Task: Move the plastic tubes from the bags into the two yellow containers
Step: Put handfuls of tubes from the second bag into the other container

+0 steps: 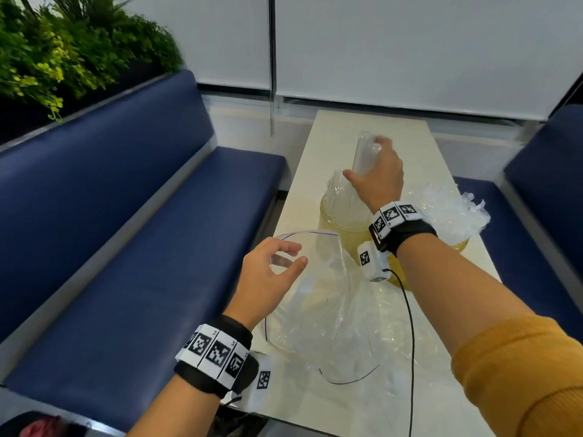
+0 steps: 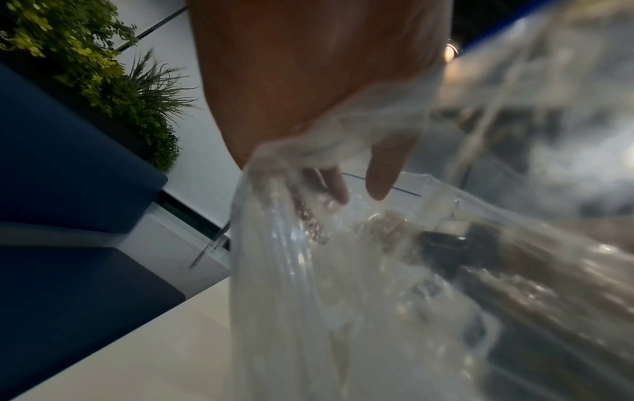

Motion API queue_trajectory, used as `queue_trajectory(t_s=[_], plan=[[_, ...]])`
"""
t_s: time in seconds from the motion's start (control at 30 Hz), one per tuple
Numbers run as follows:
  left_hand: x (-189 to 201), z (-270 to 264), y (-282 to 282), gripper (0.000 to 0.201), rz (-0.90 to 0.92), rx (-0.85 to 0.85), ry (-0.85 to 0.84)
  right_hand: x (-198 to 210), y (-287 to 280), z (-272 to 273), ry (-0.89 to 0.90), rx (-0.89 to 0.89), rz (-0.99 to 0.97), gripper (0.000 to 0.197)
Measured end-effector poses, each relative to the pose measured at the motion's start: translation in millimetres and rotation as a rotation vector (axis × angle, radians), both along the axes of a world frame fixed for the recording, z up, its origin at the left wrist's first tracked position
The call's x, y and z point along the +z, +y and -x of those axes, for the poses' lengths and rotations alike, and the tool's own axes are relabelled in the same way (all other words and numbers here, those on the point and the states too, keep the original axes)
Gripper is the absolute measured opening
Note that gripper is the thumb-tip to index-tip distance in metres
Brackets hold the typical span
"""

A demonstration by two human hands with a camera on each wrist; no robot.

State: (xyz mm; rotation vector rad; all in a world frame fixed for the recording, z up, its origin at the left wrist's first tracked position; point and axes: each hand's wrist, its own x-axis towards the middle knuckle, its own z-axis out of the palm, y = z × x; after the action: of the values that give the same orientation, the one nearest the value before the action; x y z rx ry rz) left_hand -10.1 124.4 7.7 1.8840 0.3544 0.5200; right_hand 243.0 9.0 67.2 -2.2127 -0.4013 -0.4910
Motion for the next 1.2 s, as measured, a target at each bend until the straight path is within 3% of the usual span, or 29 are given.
queue_trajectory(t_s=[0.07, 0.17, 0.3, 0.43, 0.57, 0.63, 0.7, 0.83, 0.93, 1.03, 1.13, 1.2], plan=[[0.1, -0.5, -0.5, 0.012, 0.002, -0.007, 0.004, 3.9, -1.4, -0.9, -0.12, -0.03, -0.048, 0.097], [1.7, -0.6, -2.0, 0.012, 0.013, -0.021, 0.0, 12.9, -5.6, -10.7, -0.301, -0.004, 0.11, 0.109], [4.1, -2.6, -4.2, 0.011, 0.012, -0.041, 0.001, 13.9, -9.8, -21.6, -0.294, 0.185, 0.426, 0.079], [9.3, -5.3, -7.0, 0.014, 0.063, -0.084, -0.007, -3.9, -9.4, -15.0, -0.317, 0.24, 0.529, 0.042], [18.5, -4.9, -9.8, 0.033, 0.205, -0.175, -0.017, -22.4, -14.9, -8.4, -0.217, 0.338, 0.849, 0.052], [21.9, -4.6, -11.9, 0.039, 0.212, -0.216, -0.027, -18.8, -20.3, -5.5, -0.201, 0.33, 0.917, 0.054], [23.4, -4.9, -14.0, 0.048, 0.203, -0.24, -0.03, -5.7, -24.7, 1.5, -0.235, 0.305, 0.793, 0.051], [22.3, -7.3, -17.3, 0.053, 0.211, -0.258, -0.037, 43.5, -30.3, 49.2, -0.438, 0.287, 0.188, 0.029], [23.7, -9.6, -17.4, 0.05, 0.249, -0.257, -0.034, 73.9, -33.7, 110.4, -0.564, 0.475, 0.088, 0.035], [27.0, -9.7, -16.3, 0.05, 0.283, -0.277, -0.048, 65.9, -38.0, 159.5, -0.211, 0.658, 0.437, 0.039], [27.9, -8.8, -16.7, 0.044, 0.293, -0.29, -0.054, 31.9, -39.6, 187.3, 0.118, 0.731, 0.886, 0.019], [27.9, -8.6, -18.3, 0.042, 0.315, -0.287, -0.029, 12.0, -39.2, 193.4, 0.254, 0.807, 1.012, 0.057]])
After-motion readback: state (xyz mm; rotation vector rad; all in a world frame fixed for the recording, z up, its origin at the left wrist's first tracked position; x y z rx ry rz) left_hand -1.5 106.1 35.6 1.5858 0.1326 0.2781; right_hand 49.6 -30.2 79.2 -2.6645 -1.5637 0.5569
